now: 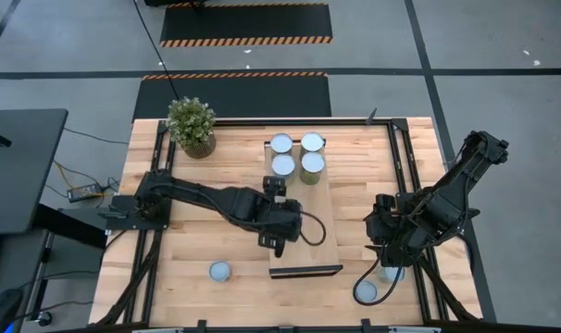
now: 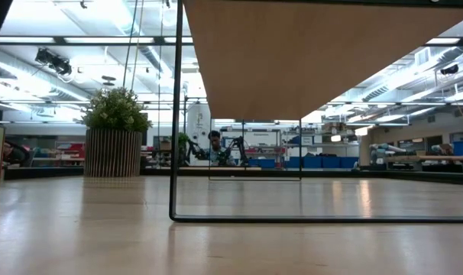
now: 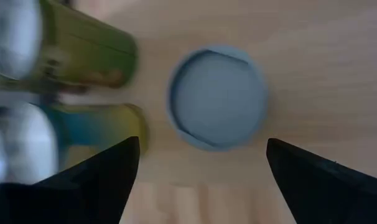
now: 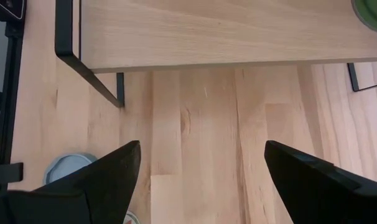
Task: Pick and place cans onto a shelf
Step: Put the small canned peas on the shelf
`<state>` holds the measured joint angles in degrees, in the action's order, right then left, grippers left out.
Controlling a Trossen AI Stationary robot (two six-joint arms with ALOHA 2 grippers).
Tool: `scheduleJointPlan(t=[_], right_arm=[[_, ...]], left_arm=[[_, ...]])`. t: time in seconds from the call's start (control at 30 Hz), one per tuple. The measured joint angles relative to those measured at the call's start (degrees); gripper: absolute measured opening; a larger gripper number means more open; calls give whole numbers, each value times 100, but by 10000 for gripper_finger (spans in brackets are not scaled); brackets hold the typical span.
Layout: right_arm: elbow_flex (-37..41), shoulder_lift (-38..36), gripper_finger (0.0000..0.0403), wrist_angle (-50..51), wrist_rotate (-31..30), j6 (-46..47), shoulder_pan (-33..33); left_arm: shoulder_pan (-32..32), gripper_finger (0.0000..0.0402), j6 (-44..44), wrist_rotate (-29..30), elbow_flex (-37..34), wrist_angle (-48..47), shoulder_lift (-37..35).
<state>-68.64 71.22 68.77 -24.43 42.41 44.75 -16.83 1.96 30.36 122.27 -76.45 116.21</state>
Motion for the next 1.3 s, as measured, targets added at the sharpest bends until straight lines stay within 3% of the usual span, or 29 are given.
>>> scheduleJointPlan(t=[0.1,0.3,0.47,0.57,0.67,0.77,0.87,1.03,1.3], right_arm=[[0,0,350,1,-2,-9,0],[0,0,350,1,-2,-40,0],[0,0,350,3,-17,-54,0],[0,0,350,3,-17,-56,0],[0,0,350,3,-17,-25,0],[0,0,350,3,-17,88,0],[0,0,350,3,-18,203,0],[0,0,350,-12,-45,306,0],[0,0,350,-32,-151,257,0]], left_arm=[[-118,357,-565,659,-253,504,5],[-57,357,-1060,572,-773,1400,7],[143,357,-1315,872,-1034,1925,14],[204,357,-1565,1124,-1046,2137,21],[184,357,-1874,1741,-1041,2358,5],[86,355,-1622,1911,-853,2084,-27],[36,344,-772,1390,-561,1459,-49],[94,309,604,-198,-458,1102,-60],[599,259,1959,-1005,-462,605,5]])
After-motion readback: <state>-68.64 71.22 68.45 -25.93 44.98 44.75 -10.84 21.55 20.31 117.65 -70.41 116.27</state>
